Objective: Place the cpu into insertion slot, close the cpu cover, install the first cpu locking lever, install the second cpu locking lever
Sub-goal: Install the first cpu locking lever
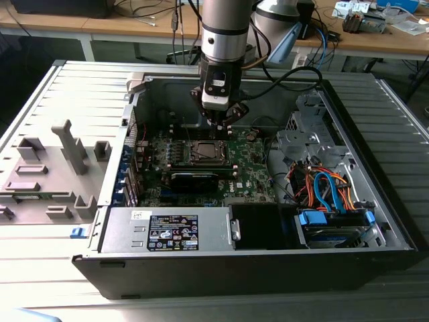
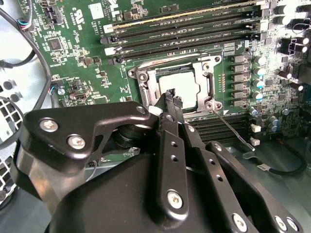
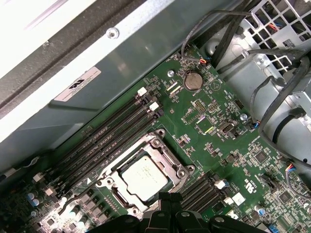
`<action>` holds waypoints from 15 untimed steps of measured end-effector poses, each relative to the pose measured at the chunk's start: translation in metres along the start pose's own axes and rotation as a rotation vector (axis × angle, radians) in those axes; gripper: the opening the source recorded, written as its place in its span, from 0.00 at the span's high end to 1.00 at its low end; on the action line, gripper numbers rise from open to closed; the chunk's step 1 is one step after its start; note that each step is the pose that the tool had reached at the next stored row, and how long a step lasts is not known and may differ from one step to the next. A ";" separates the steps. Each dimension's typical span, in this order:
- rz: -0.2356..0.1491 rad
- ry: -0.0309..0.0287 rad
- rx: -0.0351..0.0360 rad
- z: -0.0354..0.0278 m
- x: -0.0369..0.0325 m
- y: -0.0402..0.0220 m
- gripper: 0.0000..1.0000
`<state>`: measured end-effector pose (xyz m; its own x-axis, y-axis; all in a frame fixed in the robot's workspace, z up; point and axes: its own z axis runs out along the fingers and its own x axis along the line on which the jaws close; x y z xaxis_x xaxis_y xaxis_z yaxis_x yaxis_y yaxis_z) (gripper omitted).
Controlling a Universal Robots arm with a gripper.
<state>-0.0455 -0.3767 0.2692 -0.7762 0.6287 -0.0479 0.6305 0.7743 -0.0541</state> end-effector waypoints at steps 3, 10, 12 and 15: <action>-0.002 -0.0001 -0.0001 0.0000 0.0000 0.0000 0.89; -0.008 -0.0005 -0.0003 0.0000 0.0000 0.0000 0.89; -0.009 -0.0005 -0.0004 0.0000 0.0000 0.0000 0.89; -0.012 -0.0007 -0.0006 0.0000 0.0000 0.0000 0.89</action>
<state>-0.0455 -0.3767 0.2692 -0.7835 0.6195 -0.0480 0.6213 0.7817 -0.0540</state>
